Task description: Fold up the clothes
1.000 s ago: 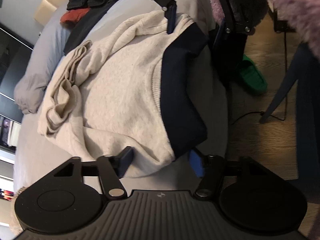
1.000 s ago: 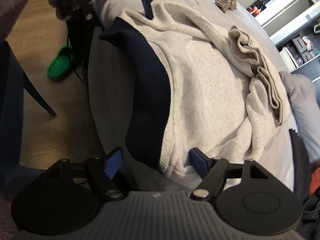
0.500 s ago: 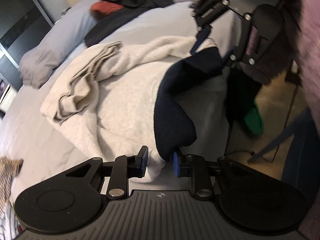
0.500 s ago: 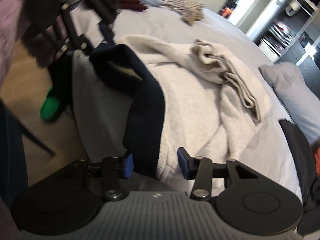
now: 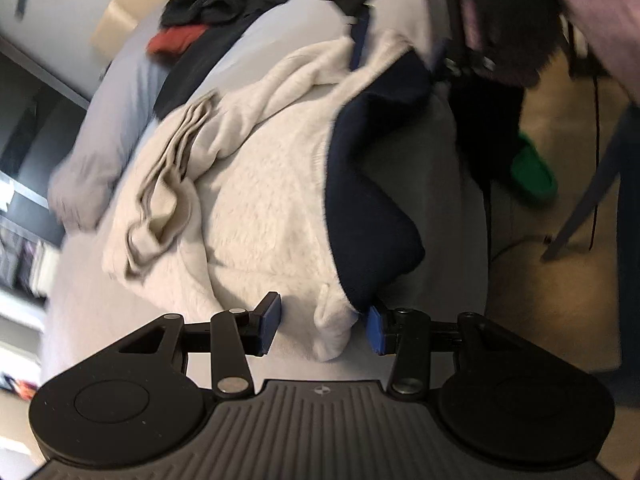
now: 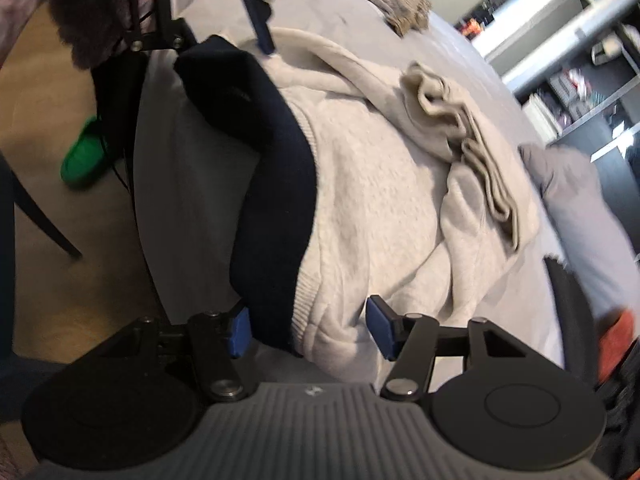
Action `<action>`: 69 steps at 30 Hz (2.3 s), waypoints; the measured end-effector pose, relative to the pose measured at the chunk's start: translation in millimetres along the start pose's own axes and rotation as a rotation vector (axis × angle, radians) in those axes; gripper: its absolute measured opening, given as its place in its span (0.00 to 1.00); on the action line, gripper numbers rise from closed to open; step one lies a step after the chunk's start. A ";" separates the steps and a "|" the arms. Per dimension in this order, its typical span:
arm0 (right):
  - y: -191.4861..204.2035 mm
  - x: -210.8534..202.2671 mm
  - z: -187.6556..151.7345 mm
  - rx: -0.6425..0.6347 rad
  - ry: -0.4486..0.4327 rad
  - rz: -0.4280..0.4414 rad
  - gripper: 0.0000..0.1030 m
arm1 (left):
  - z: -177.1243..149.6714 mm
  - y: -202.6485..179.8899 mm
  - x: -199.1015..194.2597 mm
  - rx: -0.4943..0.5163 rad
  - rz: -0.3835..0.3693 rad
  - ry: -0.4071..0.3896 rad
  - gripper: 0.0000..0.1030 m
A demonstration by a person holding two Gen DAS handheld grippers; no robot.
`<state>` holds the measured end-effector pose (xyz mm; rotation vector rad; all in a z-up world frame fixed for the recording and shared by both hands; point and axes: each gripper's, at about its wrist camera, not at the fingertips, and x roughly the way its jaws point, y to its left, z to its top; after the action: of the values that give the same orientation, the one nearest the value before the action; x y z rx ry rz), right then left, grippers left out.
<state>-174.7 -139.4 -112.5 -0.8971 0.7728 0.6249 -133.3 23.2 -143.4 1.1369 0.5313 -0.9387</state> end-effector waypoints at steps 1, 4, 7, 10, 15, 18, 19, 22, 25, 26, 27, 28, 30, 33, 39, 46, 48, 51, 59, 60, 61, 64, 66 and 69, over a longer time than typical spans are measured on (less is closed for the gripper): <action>3.7 -1.2 -0.1 -0.027 0.003 -0.010 0.59 | 0.1 -2.7 0.8 0.019 0.006 0.000 0.41; 11.5 -2.5 -1.3 -0.089 0.017 -0.023 0.59 | 0.2 -10.9 3.4 0.077 0.025 0.001 0.41; 12.1 -2.6 -1.7 -0.104 0.015 -0.030 0.53 | 0.8 -13.5 6.2 0.090 0.034 0.012 0.39; 9.5 -4.4 -1.1 -0.088 0.008 -0.040 0.42 | 3.5 -9.4 6.0 0.066 0.013 0.014 0.26; -5.7 -12.7 2.8 -0.013 -0.045 -0.076 0.33 | 7.6 9.6 -3.8 -0.057 -0.008 -0.015 0.14; -13.9 -19.4 6.5 0.005 -0.062 -0.081 0.32 | 10.2 21.3 -14.2 -0.101 -0.014 -0.033 0.12; -16.7 -21.4 8.1 0.006 -0.064 -0.083 0.32 | 11.3 26.1 -17.8 -0.114 -0.010 -0.040 0.12; -30.7 -28.6 13.4 0.022 -0.076 -0.095 0.31 | 14.6 42.9 -27.8 -0.156 0.005 -0.064 0.12; -53.1 -38.6 19.7 0.039 -0.099 -0.112 0.31 | 18.8 65.0 -37.4 -0.199 0.026 -0.096 0.12; -61.7 -41.5 22.1 0.038 -0.105 -0.118 0.31 | 20.4 73.2 -39.8 -0.206 0.031 -0.106 0.12; -70.1 -43.9 24.6 0.033 -0.110 -0.123 0.31 | 22.2 82.3 -40.9 -0.208 0.036 -0.112 0.12; -78.6 -45.4 27.4 0.025 -0.114 -0.127 0.31 | 24.1 91.4 -42.0 -0.210 0.041 -0.117 0.12; -99.4 -46.7 33.9 0.032 -0.126 -0.120 0.31 | 27.9 109.6 -44.2 -0.213 0.050 -0.129 0.12; -134.3 -45.5 44.2 0.062 -0.143 -0.104 0.30 | 33.7 137.5 -46.7 -0.218 0.064 -0.146 0.11; -212.7 -24.1 63.3 0.154 -0.158 -0.069 0.29 | 50.5 207.9 -23.9 -0.218 0.083 -0.143 0.11; -292.5 31.3 80.3 0.224 -0.122 -0.012 0.28 | 61.7 280.1 34.5 -0.216 0.054 -0.098 0.11; -305.6 46.9 80.4 0.249 -0.102 0.017 0.29 | 60.2 296.5 55.6 -0.216 0.026 -0.075 0.11; -321.7 77.4 77.9 0.297 -0.071 0.076 0.29 | 55.4 314.1 93.7 -0.215 -0.036 -0.033 0.11; -343.3 150.0 52.2 0.467 -0.048 0.169 0.59 | 27.4 329.2 172.4 -0.323 -0.212 0.017 0.29; -346.0 153.5 48.7 0.496 -0.061 0.162 0.61 | 22.3 332.4 175.3 -0.355 -0.214 0.008 0.33; -348.7 157.0 45.7 0.526 -0.071 0.161 0.61 | 17.1 335.7 177.5 -0.385 -0.211 -0.001 0.42; -357.5 169.5 43.3 0.586 -0.087 0.155 0.63 | 3.0 343.4 180.3 -0.475 -0.191 -0.021 0.51; -361.5 180.2 44.3 0.619 -0.096 0.135 0.64 | -4.0 347.2 181.6 -0.529 -0.191 -0.023 0.54; -363.7 191.0 46.5 0.669 -0.084 0.108 0.64 | -4.8 344.5 178.4 -0.538 -0.165 -0.018 0.57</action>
<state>223.7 -246.5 -85.6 -0.2160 0.8821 0.4469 252.1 5.3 -102.7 0.6048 0.8145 -0.8737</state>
